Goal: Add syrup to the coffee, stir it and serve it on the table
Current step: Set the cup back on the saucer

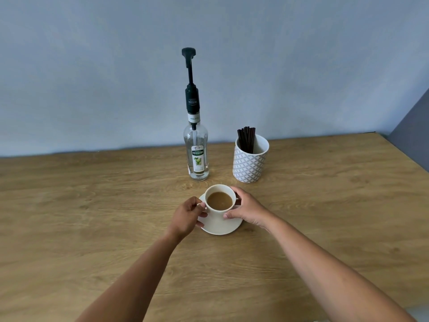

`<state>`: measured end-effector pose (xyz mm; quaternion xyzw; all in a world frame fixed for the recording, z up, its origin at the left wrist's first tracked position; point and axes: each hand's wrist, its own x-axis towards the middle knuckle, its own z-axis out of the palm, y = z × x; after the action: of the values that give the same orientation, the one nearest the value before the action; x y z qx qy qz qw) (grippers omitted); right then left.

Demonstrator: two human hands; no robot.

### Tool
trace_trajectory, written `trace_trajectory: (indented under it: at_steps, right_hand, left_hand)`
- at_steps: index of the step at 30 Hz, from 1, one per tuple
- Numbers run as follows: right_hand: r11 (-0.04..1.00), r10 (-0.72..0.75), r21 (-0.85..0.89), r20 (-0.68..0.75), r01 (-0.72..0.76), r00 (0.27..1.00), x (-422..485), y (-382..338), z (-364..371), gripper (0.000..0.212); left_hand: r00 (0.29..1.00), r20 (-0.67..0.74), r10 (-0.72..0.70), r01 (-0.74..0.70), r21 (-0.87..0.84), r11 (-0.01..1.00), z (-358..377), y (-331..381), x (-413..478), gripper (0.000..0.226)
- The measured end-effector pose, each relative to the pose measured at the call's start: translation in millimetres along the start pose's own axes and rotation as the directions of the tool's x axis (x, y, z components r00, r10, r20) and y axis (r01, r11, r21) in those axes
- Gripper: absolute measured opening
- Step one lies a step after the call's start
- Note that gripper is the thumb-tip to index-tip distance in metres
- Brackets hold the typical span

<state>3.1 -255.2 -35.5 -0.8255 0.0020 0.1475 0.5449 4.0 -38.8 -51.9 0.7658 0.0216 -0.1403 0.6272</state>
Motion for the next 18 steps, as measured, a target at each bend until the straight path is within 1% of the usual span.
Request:
trace_trajectory:
  at_steps: [5,8,10,12,15,16,17,18]
  right_hand:
    - [1.0,-0.005,-0.002,0.005,0.005,1.0,-1,0,-2,0.087]
    - [1.0,-0.009,-0.012,0.008,0.009,1.0,-2,0,-3,0.09]
    - [1.0,-0.002,-0.025,0.022,0.003,1.0,-2,0,-4,0.09]
    - [0.999,0.008,-0.045,0.046,-0.006,0.999,-2,-1,-7,0.089]
    - [0.996,0.01,-0.088,0.078,-0.003,0.997,-3,-9,-14,0.102]
    - [0.995,0.007,-0.102,0.073,0.0,0.997,-4,-13,-17,0.102]
    - [0.994,-0.001,-0.111,0.053,0.007,0.999,-4,-18,-22,0.098]
    - [0.993,-0.018,-0.117,0.015,0.019,1.0,-3,-25,-27,0.088]
  left_hand:
    - [0.999,-0.044,0.027,-0.019,0.163,0.987,-3,-1,3,0.017]
    - [0.996,-0.069,0.047,-0.031,0.21,0.977,-6,-2,3,0.014]
    - [0.994,-0.099,0.045,-0.026,0.18,0.983,-7,-3,2,0.012]
    - [0.992,-0.124,0.038,-0.024,0.111,0.994,-8,-4,2,0.013]
    - [0.993,-0.115,0.026,-0.023,0.026,0.999,-9,-5,2,0.01]
    - [0.994,-0.111,0.021,-0.02,0.008,1.0,-9,-5,1,0.01]
    - [0.994,-0.108,0.014,-0.015,-0.011,1.0,-9,-4,1,0.009]
    - [0.995,-0.104,0.006,-0.009,-0.03,1.0,-9,-3,1,0.009]
